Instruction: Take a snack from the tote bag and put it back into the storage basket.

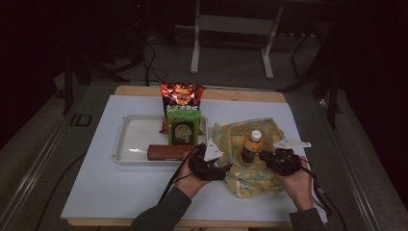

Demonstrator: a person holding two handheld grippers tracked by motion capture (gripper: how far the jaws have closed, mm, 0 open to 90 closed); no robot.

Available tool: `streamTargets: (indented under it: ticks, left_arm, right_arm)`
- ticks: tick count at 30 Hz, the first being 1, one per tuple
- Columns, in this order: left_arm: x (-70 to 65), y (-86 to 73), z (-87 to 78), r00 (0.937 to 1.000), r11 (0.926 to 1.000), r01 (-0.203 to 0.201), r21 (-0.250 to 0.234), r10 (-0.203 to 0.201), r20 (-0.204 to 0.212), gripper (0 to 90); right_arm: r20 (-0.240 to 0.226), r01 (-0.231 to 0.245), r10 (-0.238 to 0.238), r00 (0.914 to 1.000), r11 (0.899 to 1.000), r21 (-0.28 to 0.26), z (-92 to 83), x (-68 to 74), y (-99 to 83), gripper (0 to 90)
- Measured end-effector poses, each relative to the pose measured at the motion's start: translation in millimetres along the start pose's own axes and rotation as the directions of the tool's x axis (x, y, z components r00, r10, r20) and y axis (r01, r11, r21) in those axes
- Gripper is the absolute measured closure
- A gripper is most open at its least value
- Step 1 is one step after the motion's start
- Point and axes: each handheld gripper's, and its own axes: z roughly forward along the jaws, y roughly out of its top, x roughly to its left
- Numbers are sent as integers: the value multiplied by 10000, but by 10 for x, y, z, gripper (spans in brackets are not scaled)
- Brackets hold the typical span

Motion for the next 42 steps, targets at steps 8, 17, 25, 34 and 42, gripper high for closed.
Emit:
streamTargets:
  ticks: [8,17,25,34,42]
  left_arm:
    - [17,76,110,9998,9999,-1,166,5,-210,363]
    - [41,218,277,9993,9998,154,139,-149,-353,368]
    - [-31,324,420,9989,10000,67,49,-65,-469,360]
    - [-87,379,571,9955,9986,503,-141,-513,-801,317]
    - [-131,405,708,9949,9976,693,-74,-696,-734,272]
  right_arm:
    - [-435,96,-89,9990,9998,156,127,54,-10,835]
    - [-784,304,-275,9965,9989,367,241,134,-18,807]
    - [-672,427,-412,9969,9989,199,158,125,-39,657]
    - [-673,170,-174,9976,9998,-71,15,43,-111,580]
    - [-763,-64,53,9971,9999,-137,-40,-24,-123,536]
